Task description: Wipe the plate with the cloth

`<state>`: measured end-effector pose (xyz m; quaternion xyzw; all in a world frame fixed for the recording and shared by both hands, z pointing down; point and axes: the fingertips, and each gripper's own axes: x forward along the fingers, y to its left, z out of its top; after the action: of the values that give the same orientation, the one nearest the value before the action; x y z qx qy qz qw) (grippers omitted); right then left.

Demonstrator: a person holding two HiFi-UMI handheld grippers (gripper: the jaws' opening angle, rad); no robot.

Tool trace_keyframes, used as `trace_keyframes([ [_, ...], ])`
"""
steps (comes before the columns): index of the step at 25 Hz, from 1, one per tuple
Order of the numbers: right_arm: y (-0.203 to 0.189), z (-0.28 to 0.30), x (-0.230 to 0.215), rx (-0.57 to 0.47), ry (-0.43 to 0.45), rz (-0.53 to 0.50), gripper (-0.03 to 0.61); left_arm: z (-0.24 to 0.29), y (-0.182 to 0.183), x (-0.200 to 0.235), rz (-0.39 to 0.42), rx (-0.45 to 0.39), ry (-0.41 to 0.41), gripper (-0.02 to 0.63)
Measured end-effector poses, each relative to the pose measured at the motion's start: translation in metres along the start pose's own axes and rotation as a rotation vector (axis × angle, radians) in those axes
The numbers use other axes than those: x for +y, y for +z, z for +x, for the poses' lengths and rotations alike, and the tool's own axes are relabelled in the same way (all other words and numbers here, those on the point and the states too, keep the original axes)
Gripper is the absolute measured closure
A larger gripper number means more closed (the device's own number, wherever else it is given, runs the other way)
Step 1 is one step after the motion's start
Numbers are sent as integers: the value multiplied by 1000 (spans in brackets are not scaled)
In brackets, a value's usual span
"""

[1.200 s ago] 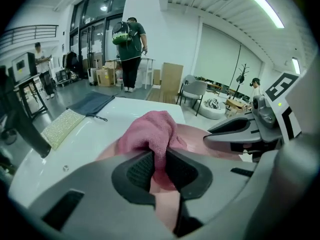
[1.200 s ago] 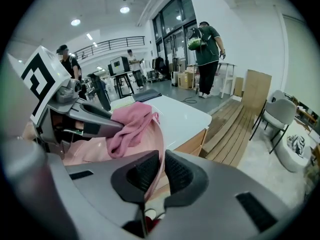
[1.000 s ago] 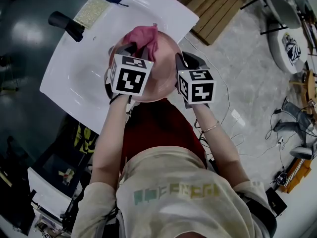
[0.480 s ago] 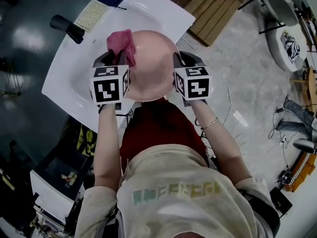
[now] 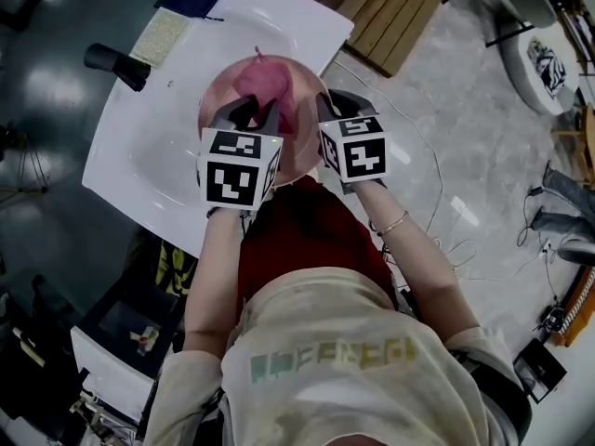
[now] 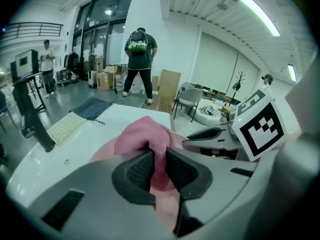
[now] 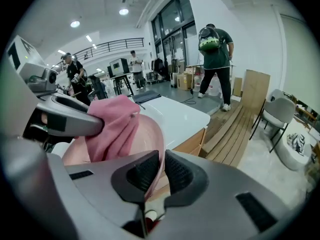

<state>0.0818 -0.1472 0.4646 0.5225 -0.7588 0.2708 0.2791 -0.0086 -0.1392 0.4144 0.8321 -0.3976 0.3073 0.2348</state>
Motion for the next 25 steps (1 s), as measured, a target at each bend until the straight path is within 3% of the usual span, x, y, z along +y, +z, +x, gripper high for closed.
trace_keyframes([
  [6,0,0,0,-7,-9,2,517,29,-18,-37,85,77,-67,546],
  [12,1,0,-1,-12,-23,-6,517,34,-30,-31,162,120,-24,546],
  [25,-2,1,3,-14,-37,-20,517,9,-52,8,93,122,54,546],
])
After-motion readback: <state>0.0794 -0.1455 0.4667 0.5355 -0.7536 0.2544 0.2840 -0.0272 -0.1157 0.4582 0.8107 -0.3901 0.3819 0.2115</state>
